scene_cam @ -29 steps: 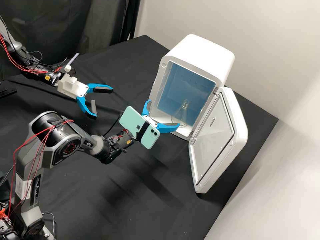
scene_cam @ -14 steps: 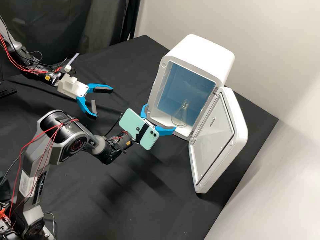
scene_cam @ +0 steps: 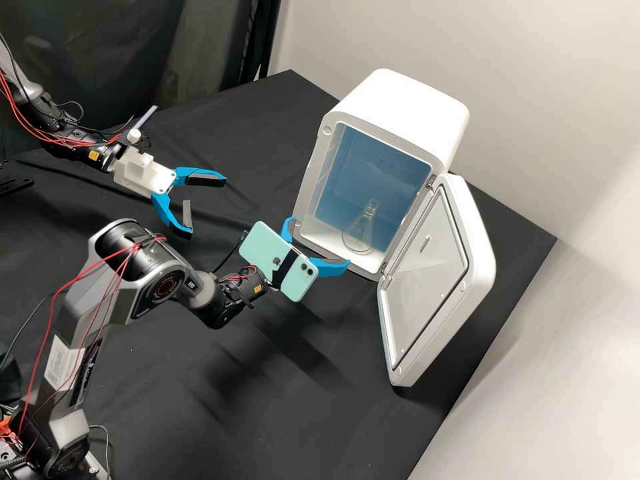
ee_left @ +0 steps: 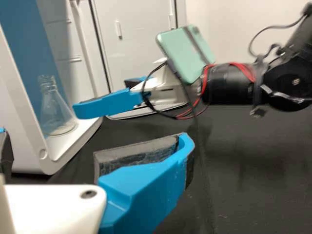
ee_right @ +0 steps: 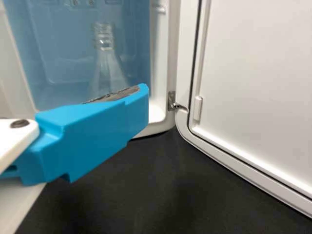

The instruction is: Take the flask out of the incubator

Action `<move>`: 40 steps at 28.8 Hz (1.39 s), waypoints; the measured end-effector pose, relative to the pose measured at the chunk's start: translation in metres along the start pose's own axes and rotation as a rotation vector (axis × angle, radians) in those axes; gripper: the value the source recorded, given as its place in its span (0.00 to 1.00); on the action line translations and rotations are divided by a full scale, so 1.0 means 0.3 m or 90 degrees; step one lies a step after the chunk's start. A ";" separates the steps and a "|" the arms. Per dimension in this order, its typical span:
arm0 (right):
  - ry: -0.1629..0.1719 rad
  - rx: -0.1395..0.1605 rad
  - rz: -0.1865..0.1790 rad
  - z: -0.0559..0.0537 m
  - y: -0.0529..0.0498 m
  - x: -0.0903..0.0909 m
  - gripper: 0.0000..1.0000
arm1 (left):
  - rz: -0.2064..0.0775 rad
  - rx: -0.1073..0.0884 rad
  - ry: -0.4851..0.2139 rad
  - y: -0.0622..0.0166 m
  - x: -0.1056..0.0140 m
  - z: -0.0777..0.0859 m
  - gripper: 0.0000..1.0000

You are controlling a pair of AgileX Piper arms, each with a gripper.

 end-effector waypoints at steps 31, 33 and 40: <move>-0.004 -0.032 -0.004 0.023 -0.030 0.125 1.00 | 0.002 0.002 -0.005 0.008 -0.004 0.011 1.00; -0.005 -0.032 -0.004 0.024 -0.031 0.125 1.00 | -0.001 0.002 -0.004 0.007 -0.004 0.010 1.00; -0.005 -0.032 -0.004 0.022 -0.030 0.133 1.00 | -0.003 0.002 -0.004 0.006 -0.003 0.012 1.00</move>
